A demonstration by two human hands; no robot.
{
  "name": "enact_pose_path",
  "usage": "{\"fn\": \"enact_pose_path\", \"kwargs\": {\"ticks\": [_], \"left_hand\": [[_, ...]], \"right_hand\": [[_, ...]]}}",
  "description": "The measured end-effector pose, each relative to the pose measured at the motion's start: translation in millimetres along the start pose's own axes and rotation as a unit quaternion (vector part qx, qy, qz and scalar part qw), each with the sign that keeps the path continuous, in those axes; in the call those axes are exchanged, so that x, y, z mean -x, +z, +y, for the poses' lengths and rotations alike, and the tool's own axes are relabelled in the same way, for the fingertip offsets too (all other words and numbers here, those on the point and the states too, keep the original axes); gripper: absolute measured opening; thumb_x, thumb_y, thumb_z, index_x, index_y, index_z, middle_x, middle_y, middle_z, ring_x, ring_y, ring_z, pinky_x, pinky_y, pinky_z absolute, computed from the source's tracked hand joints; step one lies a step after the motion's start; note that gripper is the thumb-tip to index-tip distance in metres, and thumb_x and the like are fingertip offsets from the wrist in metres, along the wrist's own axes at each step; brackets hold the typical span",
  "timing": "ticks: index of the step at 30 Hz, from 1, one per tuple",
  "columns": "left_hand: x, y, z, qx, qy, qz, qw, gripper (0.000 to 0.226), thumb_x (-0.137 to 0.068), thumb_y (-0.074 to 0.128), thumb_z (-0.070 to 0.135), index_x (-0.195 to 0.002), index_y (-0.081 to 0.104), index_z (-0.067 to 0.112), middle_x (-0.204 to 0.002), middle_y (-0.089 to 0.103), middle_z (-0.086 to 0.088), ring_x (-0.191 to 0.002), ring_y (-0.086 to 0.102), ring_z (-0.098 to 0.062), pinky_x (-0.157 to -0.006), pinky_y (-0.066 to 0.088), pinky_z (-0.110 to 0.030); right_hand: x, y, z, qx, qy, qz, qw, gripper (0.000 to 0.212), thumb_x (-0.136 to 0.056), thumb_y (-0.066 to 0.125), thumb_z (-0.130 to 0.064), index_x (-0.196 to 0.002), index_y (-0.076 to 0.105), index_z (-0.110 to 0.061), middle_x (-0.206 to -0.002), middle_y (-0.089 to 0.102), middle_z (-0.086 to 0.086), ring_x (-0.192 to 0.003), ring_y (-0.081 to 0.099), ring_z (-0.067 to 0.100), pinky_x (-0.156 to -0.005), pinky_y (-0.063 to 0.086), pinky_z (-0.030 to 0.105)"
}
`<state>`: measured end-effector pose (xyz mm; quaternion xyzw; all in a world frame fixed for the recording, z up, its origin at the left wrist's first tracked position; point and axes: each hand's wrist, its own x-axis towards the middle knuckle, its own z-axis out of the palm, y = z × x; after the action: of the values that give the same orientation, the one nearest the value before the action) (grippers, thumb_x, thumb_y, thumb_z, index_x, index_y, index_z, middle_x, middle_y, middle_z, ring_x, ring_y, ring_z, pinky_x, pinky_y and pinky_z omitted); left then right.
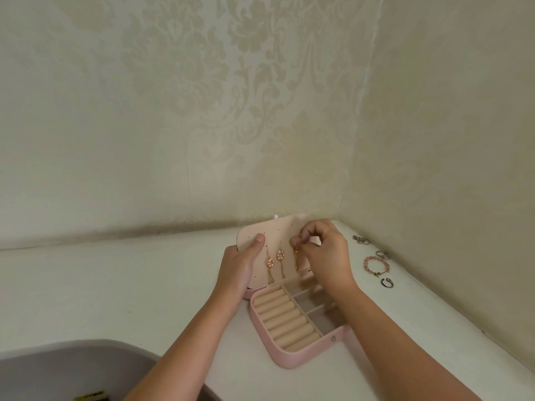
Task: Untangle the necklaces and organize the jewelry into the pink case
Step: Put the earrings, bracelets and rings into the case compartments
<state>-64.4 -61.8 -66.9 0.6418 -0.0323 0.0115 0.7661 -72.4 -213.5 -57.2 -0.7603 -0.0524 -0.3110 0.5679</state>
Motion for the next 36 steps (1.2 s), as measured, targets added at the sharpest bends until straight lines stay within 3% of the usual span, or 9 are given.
{"fn": "enact_pose_path", "kwargs": {"ticks": [2,6,8,11,14,18,24,31,36], "left_hand": [[2.4,0.0,0.3,-0.001,0.006,-0.007,1.0,0.023,-0.091,0.062,0.029,-0.077,0.071,0.013,-0.068,0.072,-0.005,-0.062,0.069,-0.019,-0.059,0.053,-0.029],[5.9,1.8,0.3,-0.005,0.01,-0.015,1.0,0.027,-0.088,0.066,0.034,-0.086,0.072,0.007,-0.082,0.074,-0.014,-0.076,0.072,-0.028,-0.065,0.056,-0.033],[7.3,3.3,1.0,-0.008,0.015,-0.018,1.0,0.035,-0.081,0.073,0.04,-0.085,0.072,0.006,-0.083,0.074,-0.015,-0.079,0.072,-0.031,-0.073,0.057,-0.04],[8.3,3.9,0.8,-0.018,0.023,-0.022,0.999,0.056,-0.062,0.073,0.056,-0.085,0.073,0.005,-0.084,0.074,-0.016,-0.083,0.071,-0.034,-0.082,0.056,-0.05],[7.8,3.5,-0.2,-0.029,0.034,-0.031,0.999,0.071,-0.051,0.071,0.067,-0.088,0.073,0.006,-0.086,0.074,-0.015,-0.085,0.071,-0.034,-0.084,0.054,-0.054],[7.8,3.7,-1.1,-0.037,0.051,-0.032,0.997,0.068,-0.048,0.07,0.066,-0.085,0.073,0.009,-0.083,0.075,-0.012,-0.082,0.072,-0.031,-0.082,0.055,-0.049],[8.7,4.0,-1.5,-0.039,0.058,-0.026,0.997,0.043,-0.064,0.068,0.05,-0.078,0.072,0.01,-0.08,0.074,-0.012,-0.075,0.071,-0.025,-0.075,0.056,-0.042],[7.9,4.7,-4.0,-0.048,0.071,-0.016,0.996,0.061,-0.053,0.069,0.064,-0.076,0.073,0.008,-0.082,0.073,-0.018,-0.076,0.071,-0.029,-0.074,0.056,-0.044],[10.3,6.4,-2.9,-0.05,0.079,-0.014,0.995,0.038,-0.067,0.078,0.049,-0.069,0.072,0.011,-0.071,0.073,-0.007,-0.066,0.068,-0.018,-0.066,0.053,-0.032]], "right_hand": [[-3.9,-8.5,-2.8,0.012,0.029,-0.006,1.0,0.027,-0.069,0.081,-0.002,-0.077,0.06,-0.018,-0.094,0.056,-0.002,-0.075,0.053,-0.003,-0.068,0.042,0.006],[-11.7,-30.1,-3.9,0.035,0.135,-0.018,0.99,0.064,-0.06,0.09,-0.026,-0.112,0.052,-0.025,-0.112,0.049,-0.014,-0.089,0.048,0.007,-0.072,0.039,0.018],[-12.4,-37.2,-1.9,0.009,0.154,-0.066,0.986,0.056,-0.062,0.088,-0.026,-0.109,0.058,-0.024,-0.109,0.059,-0.011,-0.084,0.052,0.011,-0.074,0.043,0.023],[-13.2,-43.0,1.3,-0.073,0.17,-0.145,0.972,0.038,-0.062,0.086,-0.02,-0.097,0.073,-0.013,-0.1,0.073,0.006,-0.087,0.064,0.02,-0.082,0.052,0.032],[-13.4,-46.3,4.4,-0.118,0.179,-0.179,0.96,0.03,-0.059,0.082,-0.017,-0.087,0.075,-0.009,-0.09,0.075,0.007,-0.084,0.068,0.016,-0.074,0.054,0.024],[-11.2,-41.8,7.6,-0.149,0.202,-0.206,0.946,0.03,-0.06,0.082,-0.012,-0.089,0.075,-0.007,-0.09,0.074,0.009,-0.08,0.069,0.017,-0.065,0.052,0.023],[-13.1,-43.6,9.6,-0.169,0.205,-0.222,0.938,0.035,-0.065,0.083,-0.014,-0.096,0.073,-0.003,-0.1,0.073,0.015,-0.09,0.068,0.023,-0.075,0.054,0.03],[-13.9,-41.9,9.9,-0.144,0.195,-0.218,0.945,0.047,-0.061,0.086,-0.018,-0.102,0.071,0.0,-0.103,0.072,0.017,-0.094,0.068,0.026,-0.085,0.052,0.037],[-16.5,-45.2,10.9,-0.181,0.246,-0.239,0.922,0.046,-0.059,0.08,-0.015,-0.102,0.07,0.001,-0.105,0.071,0.017,-0.097,0.068,0.027,-0.088,0.054,0.036]]}}
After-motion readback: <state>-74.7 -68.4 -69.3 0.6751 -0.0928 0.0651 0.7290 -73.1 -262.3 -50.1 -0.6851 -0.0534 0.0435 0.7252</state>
